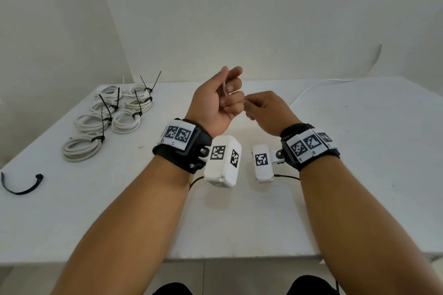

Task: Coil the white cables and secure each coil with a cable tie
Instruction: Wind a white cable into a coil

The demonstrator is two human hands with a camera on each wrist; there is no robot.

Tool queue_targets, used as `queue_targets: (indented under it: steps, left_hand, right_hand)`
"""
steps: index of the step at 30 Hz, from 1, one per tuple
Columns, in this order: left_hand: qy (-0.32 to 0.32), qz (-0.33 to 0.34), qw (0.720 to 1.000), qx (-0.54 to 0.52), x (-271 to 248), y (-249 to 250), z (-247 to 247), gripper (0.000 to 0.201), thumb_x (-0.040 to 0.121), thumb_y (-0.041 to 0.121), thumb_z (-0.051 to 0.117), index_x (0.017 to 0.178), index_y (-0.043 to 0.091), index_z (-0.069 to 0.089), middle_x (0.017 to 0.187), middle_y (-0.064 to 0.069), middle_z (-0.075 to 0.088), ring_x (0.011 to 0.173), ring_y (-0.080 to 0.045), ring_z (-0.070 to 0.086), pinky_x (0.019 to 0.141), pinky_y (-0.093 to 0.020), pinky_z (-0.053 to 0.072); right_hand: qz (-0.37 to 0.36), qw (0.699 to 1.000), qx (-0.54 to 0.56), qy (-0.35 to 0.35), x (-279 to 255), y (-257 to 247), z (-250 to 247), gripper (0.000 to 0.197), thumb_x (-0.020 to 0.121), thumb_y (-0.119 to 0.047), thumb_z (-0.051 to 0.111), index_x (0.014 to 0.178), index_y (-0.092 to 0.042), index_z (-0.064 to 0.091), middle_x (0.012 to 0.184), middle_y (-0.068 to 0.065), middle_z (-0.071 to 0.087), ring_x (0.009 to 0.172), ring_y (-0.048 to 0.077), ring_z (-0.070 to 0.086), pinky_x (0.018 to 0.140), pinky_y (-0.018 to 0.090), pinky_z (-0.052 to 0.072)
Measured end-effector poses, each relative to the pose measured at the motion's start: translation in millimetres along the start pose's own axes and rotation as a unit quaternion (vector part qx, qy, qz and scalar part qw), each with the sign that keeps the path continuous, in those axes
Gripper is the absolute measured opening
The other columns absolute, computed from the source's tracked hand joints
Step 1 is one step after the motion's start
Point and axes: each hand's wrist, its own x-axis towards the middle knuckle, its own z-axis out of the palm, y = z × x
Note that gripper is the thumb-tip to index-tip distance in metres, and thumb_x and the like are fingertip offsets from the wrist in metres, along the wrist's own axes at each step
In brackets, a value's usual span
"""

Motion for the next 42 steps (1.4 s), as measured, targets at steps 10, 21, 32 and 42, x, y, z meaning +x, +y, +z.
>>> queue_targets:
  steps: [10,21,32,42]
  left_hand:
    - [0.159,0.142,0.970,0.117,22,-1,-8,0.037,0.105,0.026,0.042,0.091,0.001,0.066,0.066,-0.001,0.056,0.048,-0.008,0.034,0.051,-0.021,0.029]
    - [0.132,0.057,0.737,0.661,16,0,-45,0.036,0.104,0.030,0.035,0.076,0.013,0.049,0.068,0.005,0.048,0.063,-0.013,0.044,0.069,-0.028,0.039]
    - [0.055,-0.065,0.879,0.469,3,-17,-27,0.052,0.106,0.033,0.032,0.060,0.012,0.043,0.051,-0.002,0.035,0.045,-0.016,0.027,0.044,-0.022,0.023]
    - [-0.054,-0.094,0.950,0.291,-16,-23,-14,0.052,0.105,0.048,0.021,0.062,0.019,0.029,0.053,0.006,0.018,0.045,-0.009,0.013,0.044,-0.021,0.016]
  right_hand:
    - [0.031,0.992,-0.044,-0.113,-6,-5,-3,0.026,0.102,-0.034,0.050,0.113,-0.029,0.073,0.068,-0.005,0.057,0.061,0.007,0.050,0.066,0.024,0.044]
    - [-0.025,0.992,-0.078,-0.100,-14,-9,-10,0.014,0.092,-0.030,0.066,0.089,-0.021,0.077,0.062,-0.012,0.058,0.054,0.002,0.049,0.057,0.017,0.037]
    - [-0.096,0.992,0.054,0.064,-16,-5,-24,0.002,0.085,-0.022,0.077,0.086,-0.021,0.076,0.080,-0.009,0.074,0.076,0.013,0.068,0.071,0.028,0.054]
    - [-0.086,0.981,0.144,0.095,-10,4,-21,0.003,0.084,-0.026,0.078,0.085,-0.023,0.078,0.076,-0.006,0.074,0.065,0.032,0.060,0.060,0.037,0.047]
